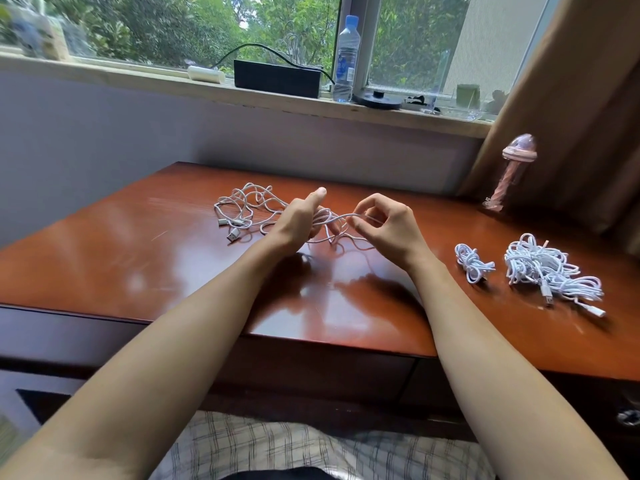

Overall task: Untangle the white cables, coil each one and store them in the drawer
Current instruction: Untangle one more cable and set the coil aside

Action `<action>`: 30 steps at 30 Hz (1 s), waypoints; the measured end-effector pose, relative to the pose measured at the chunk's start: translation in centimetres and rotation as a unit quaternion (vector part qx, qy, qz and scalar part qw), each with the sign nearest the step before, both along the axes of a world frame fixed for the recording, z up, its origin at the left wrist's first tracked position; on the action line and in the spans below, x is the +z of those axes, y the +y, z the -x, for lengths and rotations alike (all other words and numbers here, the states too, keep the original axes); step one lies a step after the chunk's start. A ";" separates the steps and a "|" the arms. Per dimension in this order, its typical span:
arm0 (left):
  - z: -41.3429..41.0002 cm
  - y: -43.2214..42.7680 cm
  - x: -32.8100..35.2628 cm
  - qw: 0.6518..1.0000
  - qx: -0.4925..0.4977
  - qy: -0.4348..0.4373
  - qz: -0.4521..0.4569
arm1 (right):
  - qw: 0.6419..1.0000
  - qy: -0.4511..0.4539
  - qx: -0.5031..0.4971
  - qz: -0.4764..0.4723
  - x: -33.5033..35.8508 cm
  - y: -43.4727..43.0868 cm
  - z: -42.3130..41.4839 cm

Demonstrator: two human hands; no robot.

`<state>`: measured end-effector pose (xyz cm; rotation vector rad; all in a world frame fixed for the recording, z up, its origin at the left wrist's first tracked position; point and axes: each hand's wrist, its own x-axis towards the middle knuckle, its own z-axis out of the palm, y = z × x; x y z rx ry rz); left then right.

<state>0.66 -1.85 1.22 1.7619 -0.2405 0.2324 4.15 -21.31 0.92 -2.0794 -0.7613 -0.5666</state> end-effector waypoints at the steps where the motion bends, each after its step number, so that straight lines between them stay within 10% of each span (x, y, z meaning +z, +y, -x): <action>1: 0.0 0.0 0.0 1.000 -0.007 0.008 -0.003 | 1.000 0.003 0.005 -0.008 0.0 0.0 0.0; 16: 1.5 -0.5 1.2 0.940 -0.256 0.085 0.210 | 0.996 -0.005 0.007 0.088 -1.1 0.9 -0.6; 30: -0.3 0.8 1.3 0.907 -0.111 0.027 0.405 | 0.999 -0.047 0.011 0.003 -0.4 1.5 0.4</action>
